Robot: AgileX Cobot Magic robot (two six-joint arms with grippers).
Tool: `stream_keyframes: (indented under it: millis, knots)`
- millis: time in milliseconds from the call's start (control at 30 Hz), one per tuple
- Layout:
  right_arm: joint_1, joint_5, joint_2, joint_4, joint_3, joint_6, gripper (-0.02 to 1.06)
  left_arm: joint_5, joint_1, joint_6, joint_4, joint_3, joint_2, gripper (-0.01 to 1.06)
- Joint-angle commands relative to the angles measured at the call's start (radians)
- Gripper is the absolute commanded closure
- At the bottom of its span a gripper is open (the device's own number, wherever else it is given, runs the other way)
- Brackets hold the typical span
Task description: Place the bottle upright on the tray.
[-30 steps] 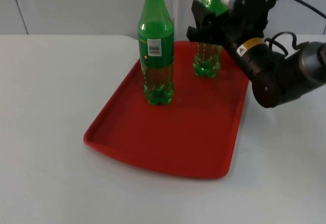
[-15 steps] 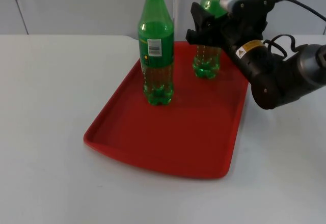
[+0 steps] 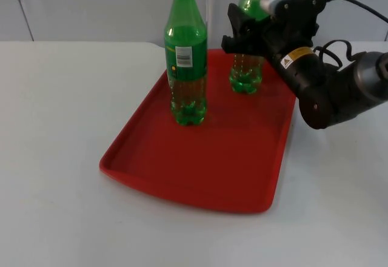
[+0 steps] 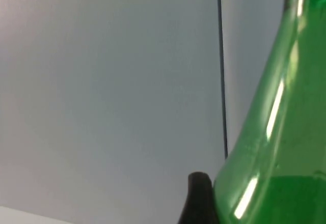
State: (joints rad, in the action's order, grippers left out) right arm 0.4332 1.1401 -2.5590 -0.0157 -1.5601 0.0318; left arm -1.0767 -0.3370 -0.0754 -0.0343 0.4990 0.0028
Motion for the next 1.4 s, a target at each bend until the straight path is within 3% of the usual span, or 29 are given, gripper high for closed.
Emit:
stream_keyframes:
  millis: [0, 33, 67, 133, 333, 467, 567, 933, 1100, 1367]
  knots:
    - [-0.005, -0.045, 0.001, -0.001, 0.004, -0.007, 0.44, 0.001, 0.001, 0.001, -0.002, -0.005, -0.003, 0.00]
    - [-0.005, -0.045, 0.001, -0.001, 0.004, -0.007, 0.44, 0.001, 0.001, 0.001, -0.002, -0.005, -0.003, 0.00]
    - [-0.005, -0.045, 0.001, -0.001, 0.004, -0.007, 0.34, 0.001, 0.001, 0.001, -0.002, -0.005, -0.003, 0.00]
    - [-0.005, -0.045, 0.001, 0.003, 0.004, -0.007, 0.26, 0.001, 0.001, 0.001, -0.002, -0.005, -0.003, 0.00]
    - [-0.005, -0.045, 0.001, 0.059, 0.004, -0.007, 0.24, 0.001, 0.001, 0.001, -0.002, -0.005, -0.003, 0.00]
    - [-0.005, -0.041, 0.001, 0.153, 0.004, -0.007, 0.24, 0.001, 0.001, 0.001, -0.002, -0.005, -0.003, 0.00]
    - [-0.005, -0.041, 0.001, 0.163, 0.004, -0.007, 0.24, 0.001, 0.001, 0.001, -0.002, -0.005, -0.003, 0.00]
    - [-0.005, -0.055, 0.001, 0.107, 0.004, -0.007, 0.24, 0.001, 0.001, 0.001, -0.002, -0.005, -0.003, 0.00]
    - [-0.005, -0.085, 0.001, 0.016, 0.004, -0.007, 0.24, 0.001, 0.001, 0.001, -0.002, -0.005, -0.003, 0.00]
    - [-0.005, -0.188, 0.005, 0.006, 0.004, -0.007, -0.01, 0.001, 0.001, 0.001, -0.002, -0.005, -0.003, 0.00]
